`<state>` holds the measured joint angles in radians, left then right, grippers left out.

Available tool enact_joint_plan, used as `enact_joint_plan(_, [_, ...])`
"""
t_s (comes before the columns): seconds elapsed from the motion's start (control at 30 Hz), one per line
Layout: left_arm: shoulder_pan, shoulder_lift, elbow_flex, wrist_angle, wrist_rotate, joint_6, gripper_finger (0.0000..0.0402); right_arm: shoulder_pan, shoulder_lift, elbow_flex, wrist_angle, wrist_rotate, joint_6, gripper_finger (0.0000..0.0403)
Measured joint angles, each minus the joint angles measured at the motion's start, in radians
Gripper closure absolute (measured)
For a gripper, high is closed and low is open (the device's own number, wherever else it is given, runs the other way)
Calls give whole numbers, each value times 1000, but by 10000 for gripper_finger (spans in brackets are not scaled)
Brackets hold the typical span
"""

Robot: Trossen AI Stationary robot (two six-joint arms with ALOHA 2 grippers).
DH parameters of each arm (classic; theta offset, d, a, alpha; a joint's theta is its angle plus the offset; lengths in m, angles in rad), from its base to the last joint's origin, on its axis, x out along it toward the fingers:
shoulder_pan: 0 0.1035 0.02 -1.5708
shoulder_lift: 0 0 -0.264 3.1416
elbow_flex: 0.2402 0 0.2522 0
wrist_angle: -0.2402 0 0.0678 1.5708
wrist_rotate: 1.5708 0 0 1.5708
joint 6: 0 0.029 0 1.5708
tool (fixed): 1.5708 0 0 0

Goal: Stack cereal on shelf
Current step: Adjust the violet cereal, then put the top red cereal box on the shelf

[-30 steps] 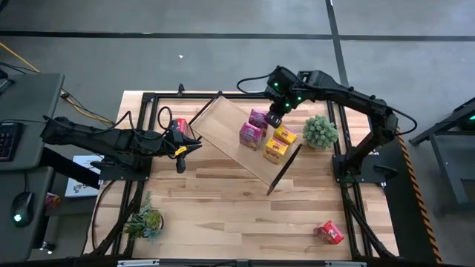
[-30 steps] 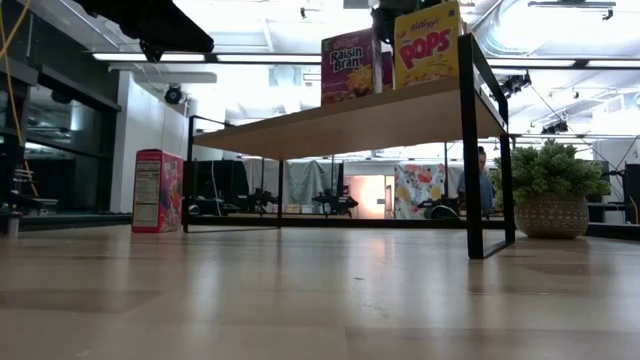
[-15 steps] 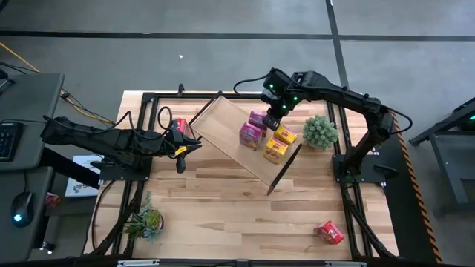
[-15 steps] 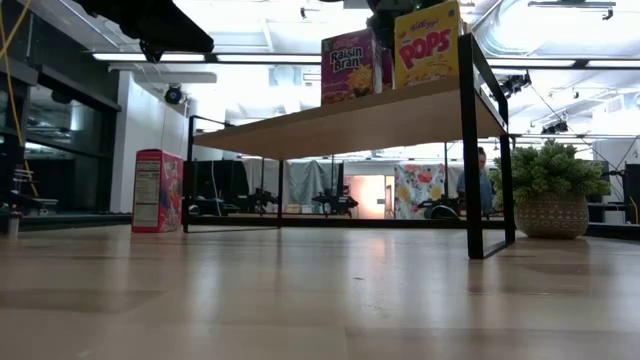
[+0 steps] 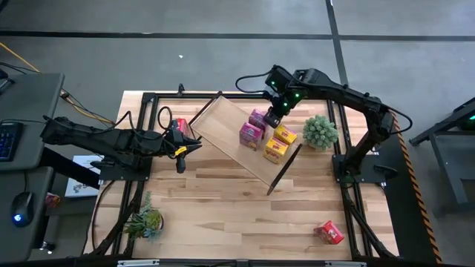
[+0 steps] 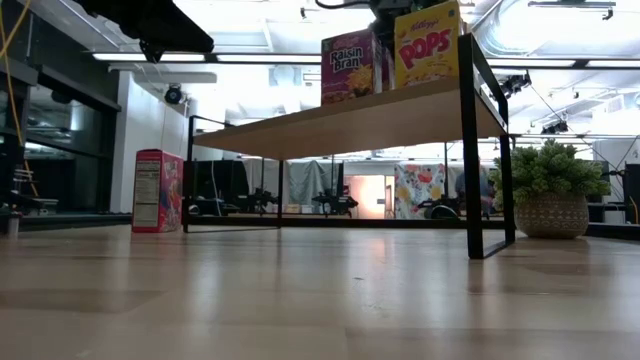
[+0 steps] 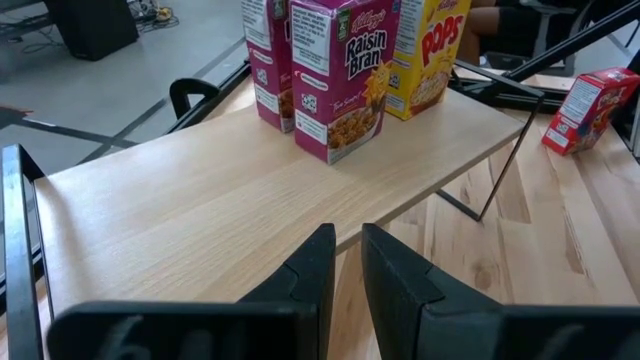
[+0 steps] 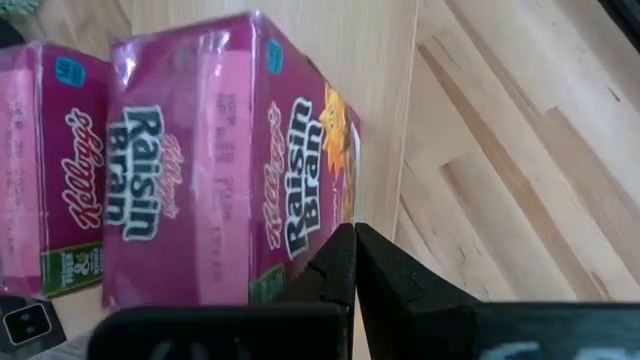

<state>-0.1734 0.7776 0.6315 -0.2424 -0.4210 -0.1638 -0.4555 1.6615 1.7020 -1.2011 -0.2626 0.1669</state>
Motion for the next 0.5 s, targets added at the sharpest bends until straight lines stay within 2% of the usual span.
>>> enact_joint_plan(0.13, [0, 0, 0, 0, 0, 1, 355, -9, 0, 0, -11, 1, -12, 403])
enact_joint_plan(0.33, [0, 0, 0, 4, -1, 59, 355, -30, -6, 0, -18, 94, -53, 403])
enact_joint_plan(0.5, [0, 0, 0, 17, -1, 72, 355, -57, -48, 0, -23, 107, -55, 403])
